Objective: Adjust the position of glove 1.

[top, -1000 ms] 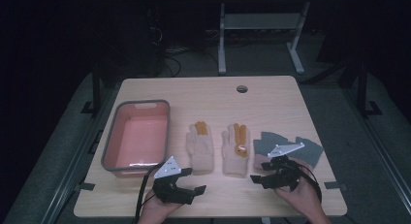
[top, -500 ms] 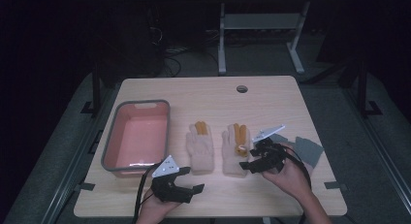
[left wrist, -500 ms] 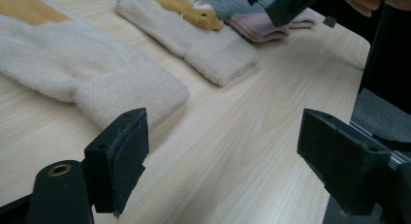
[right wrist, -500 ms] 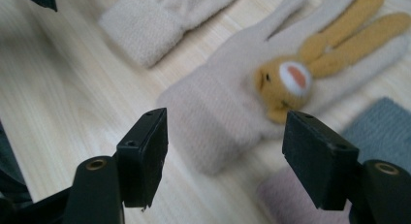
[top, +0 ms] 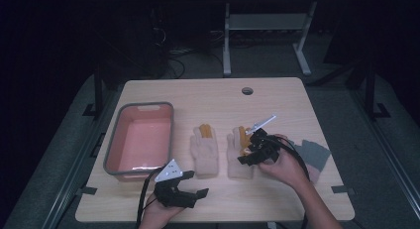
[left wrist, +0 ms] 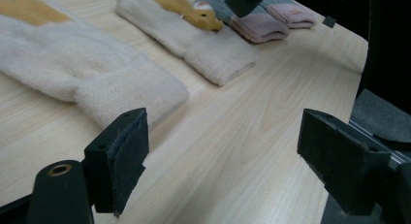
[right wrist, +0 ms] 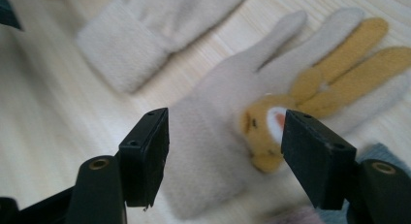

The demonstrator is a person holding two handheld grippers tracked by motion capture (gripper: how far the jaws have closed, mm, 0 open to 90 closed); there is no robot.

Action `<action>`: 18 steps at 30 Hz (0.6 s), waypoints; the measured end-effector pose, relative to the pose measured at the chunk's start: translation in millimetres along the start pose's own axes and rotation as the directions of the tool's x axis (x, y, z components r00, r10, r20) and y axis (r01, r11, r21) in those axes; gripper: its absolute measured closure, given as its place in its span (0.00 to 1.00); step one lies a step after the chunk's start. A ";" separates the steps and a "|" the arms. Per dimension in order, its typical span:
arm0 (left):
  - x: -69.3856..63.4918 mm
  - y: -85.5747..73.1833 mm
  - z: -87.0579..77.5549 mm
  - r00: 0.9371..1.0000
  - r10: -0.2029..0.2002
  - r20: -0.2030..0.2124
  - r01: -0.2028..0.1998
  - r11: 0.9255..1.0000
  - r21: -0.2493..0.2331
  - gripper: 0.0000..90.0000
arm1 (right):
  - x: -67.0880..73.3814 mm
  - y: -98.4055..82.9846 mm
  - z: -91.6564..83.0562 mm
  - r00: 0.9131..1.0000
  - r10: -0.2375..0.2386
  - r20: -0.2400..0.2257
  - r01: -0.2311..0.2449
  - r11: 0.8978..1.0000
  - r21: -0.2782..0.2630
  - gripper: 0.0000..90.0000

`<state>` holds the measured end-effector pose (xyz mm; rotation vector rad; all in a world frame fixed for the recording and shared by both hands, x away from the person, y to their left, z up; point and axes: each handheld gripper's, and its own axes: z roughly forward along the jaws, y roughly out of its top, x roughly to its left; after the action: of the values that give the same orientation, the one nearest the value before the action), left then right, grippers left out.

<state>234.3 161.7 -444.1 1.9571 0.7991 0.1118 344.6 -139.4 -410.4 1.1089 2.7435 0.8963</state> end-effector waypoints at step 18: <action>-0.5 -0.4 -0.4 1.000 -0.001 0.000 0.001 1.000 -0.001 0.21 | -16.2 13.2 37.1 0.995 0.004 0.099 -0.016 0.992 0.128 0.53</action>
<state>233.6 161.9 -444.0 1.9560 0.7992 0.1114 374.1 -123.9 -436.9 1.1545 2.7496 0.6547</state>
